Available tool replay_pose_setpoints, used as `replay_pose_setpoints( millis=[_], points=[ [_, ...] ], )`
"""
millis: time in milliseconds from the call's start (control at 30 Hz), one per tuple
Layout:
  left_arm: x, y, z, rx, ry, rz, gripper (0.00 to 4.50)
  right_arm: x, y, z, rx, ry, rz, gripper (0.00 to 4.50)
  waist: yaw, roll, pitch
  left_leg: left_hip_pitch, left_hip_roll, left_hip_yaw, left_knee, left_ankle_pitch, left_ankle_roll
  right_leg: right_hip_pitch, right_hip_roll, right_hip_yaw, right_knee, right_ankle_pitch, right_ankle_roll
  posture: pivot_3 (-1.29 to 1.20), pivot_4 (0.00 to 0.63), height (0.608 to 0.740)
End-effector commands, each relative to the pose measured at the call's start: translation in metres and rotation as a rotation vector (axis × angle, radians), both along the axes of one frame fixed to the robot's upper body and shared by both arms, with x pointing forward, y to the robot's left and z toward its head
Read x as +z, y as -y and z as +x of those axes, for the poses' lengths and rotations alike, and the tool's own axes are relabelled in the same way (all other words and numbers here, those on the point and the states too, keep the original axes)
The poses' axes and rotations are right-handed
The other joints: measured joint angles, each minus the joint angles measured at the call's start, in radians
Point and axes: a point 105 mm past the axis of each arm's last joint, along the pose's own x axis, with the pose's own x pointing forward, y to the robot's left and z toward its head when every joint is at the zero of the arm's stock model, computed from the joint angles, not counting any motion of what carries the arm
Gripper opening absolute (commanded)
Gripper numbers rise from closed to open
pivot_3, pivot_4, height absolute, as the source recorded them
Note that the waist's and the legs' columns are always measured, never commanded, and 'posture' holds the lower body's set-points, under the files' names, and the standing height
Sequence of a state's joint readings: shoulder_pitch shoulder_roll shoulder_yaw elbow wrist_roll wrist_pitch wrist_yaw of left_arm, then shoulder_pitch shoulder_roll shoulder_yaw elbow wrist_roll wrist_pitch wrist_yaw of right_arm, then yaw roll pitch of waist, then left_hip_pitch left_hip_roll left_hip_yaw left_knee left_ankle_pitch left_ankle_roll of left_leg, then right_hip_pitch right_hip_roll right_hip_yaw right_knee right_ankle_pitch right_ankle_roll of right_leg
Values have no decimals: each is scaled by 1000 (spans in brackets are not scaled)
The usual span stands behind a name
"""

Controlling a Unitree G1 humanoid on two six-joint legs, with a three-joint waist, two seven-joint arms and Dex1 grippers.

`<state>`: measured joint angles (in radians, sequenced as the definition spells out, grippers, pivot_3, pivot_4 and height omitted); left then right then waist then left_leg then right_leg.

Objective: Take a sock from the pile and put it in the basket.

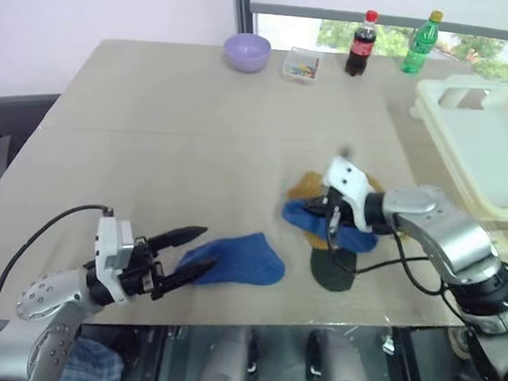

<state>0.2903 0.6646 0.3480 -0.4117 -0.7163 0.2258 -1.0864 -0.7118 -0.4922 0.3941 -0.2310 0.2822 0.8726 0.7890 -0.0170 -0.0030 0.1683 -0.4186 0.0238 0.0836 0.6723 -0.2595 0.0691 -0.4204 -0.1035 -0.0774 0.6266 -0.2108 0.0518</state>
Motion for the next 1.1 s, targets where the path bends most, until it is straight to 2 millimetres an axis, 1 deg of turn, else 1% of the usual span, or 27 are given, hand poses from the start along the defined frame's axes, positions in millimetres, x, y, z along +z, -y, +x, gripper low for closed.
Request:
replay_pose_setpoints(
  millis=[33,100,200,300,400,433,467,500,533,567,667,767,800,933,967,1033,1100],
  points=[
    [9,-14,2,32,35,36,3114,14,-33,9,54,59,33,24,-3,0,0,0,0,0,0,0,0,0,1,0,0,1,1,0,150,733],
    [11,-18,4,48,43,35,3114,14,-52,17,58,56,51,24,-3,0,0,0,1,0,0,1,-1,0,2,0,0,1,2,0,150,733],
    [12,-18,6,61,52,39,3114,13,-81,27,72,57,79,24,1,0,0,0,1,0,0,1,-1,0,2,0,0,1,2,0,150,733],
    [13,-16,5,66,56,34,3114,13,-111,27,107,30,114,24,-2,0,0,0,0,0,0,1,-1,0,1,0,0,1,2,0,150,733],
    [14,-17,4,78,62,25,3114,19,-132,25,134,8,151,24,-2,0,0,0,0,0,-1,1,-2,0,1,0,0,1,2,0,150,733],
    [15,-16,4,80,63,25,3114,21,-137,21,160,-1,164,24,-3,0,0,0,0,0,-1,1,-2,0,1,-1,0,1,2,0,150,733],
    [15,-16,4,83,64,24,3114,26,-139,21,162,1,183,288,-5,0,0,0,0,0,-1,1,-3,0,1,-1,0,1,2,0,150,733],
    [15,-16,3,84,64,23,3114,29,-139,21,160,2,195,455,-7,0,0,0,0,0,-1,2,-4,0,1,-1,0,1,2,0,150,733],
    [15,-16,3,86,64,23,3114,32,-138,21,158,4,202,792,-10,0,0,0,0,-1,-2,1,-5,0,1,-1,0,1,2,0,150,733],
    [15,-17,3,90,63,24,3114,36,-130,23,152,16,206,995,-12,0,0,0,0,-1,-2,0,-8,0,2,-1,0,1,2,0,150,733],
    [14,-18,4,94,60,26,3114,41,-108,24,143,34,204,995,-11,0,0,0,0,-3,-2,1,-10,0,2,-3,1,1,2,0,150,733],
    [15,-19,10,92,65,28,3114,38,-83,27,100,10,193,995,-11,0,0,0,0,-3,-2,0,-10,0,1,-3,0,1,2,0,150,733],
    [16,-19,12,91,70,29,3114,33,-72,30,69,11,171,995,-12,0,0,0,0,-3,-2,0,-10,0,1,-3,0,1,2,0,150,733],
    [19,-21,20,81,80,39,3114,12,-39,41,-34,0,85,995,-17,0,0,0,0,-3,-2,3,-6,0,2,-3,1,1,2,0,150,733],
    [19,-22,21,79,81,41,3114,7,-34,42,-46,-3,71,995,-20,0,0,0,0,-3,-2,3,-6,0,2,-3,2,1,2,0,150,733],
    [20,-26,29,82,88,49,3114,-8,-23,42,-76,-29,29,995,-23,0,0,0,0,-2,-2,3,-6,0,2,-3,1,1,2,0,150,733],
    [19,-30,37,87,86,65,3114,-16,-20,40,-93,-59,29,995,-23,0,0,0,1,-2,-2,3,-5,0,3,-3,2,1,2,0,150,733]
  ],
)
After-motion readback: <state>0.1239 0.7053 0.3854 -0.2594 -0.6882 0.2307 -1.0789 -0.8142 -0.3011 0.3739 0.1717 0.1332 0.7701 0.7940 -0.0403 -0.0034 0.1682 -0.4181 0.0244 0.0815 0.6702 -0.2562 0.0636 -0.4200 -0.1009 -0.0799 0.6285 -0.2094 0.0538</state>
